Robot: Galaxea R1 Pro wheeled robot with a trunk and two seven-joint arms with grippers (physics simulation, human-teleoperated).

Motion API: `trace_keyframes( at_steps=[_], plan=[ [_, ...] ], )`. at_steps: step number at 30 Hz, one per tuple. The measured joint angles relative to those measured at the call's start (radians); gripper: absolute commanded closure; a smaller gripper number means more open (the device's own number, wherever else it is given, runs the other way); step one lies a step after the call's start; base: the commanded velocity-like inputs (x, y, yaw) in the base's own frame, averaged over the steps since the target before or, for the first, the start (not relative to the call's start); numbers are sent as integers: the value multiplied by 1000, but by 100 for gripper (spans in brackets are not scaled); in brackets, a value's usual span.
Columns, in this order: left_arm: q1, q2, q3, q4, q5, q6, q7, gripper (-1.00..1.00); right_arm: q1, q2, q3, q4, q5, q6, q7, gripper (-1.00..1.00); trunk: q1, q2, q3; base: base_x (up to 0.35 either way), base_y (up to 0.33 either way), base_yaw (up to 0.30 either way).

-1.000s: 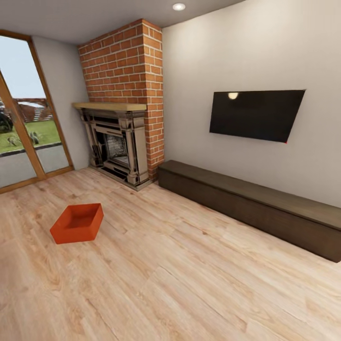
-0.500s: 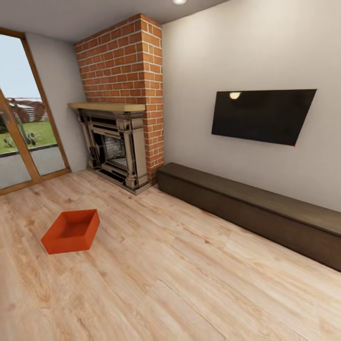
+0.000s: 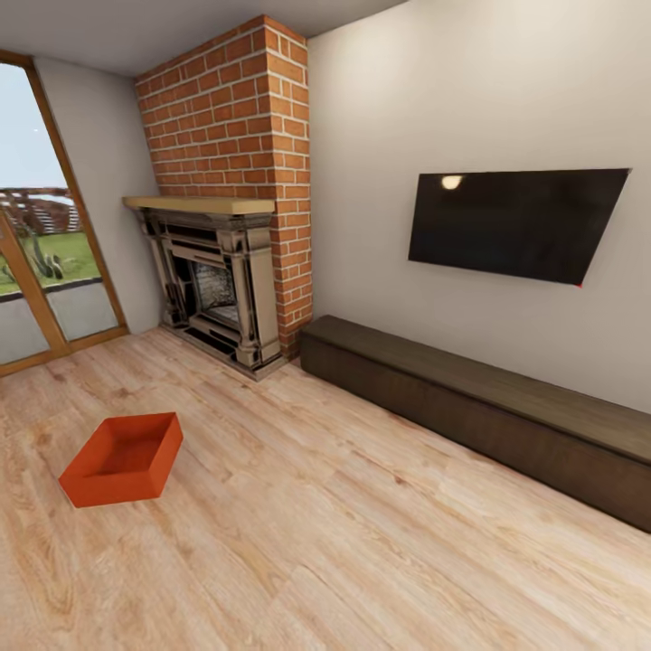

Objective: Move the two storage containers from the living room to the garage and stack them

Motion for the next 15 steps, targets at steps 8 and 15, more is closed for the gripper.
trace_keyframes(
  at_steps=[8, 15],
  plan=[
    [0, 0, 0, 0, 0, 0, 0, -100, 0, 1, 0, 0, 0, -1, -1, -100, 0, 0, 0, 323, 0, 88],
    [0, 0, 0, 0, 0, 0, 0, -100, 0, 2, -1, 0, 0, -1, -1, -100, 0, 0, 0, 323, 0, 252]
  ],
)
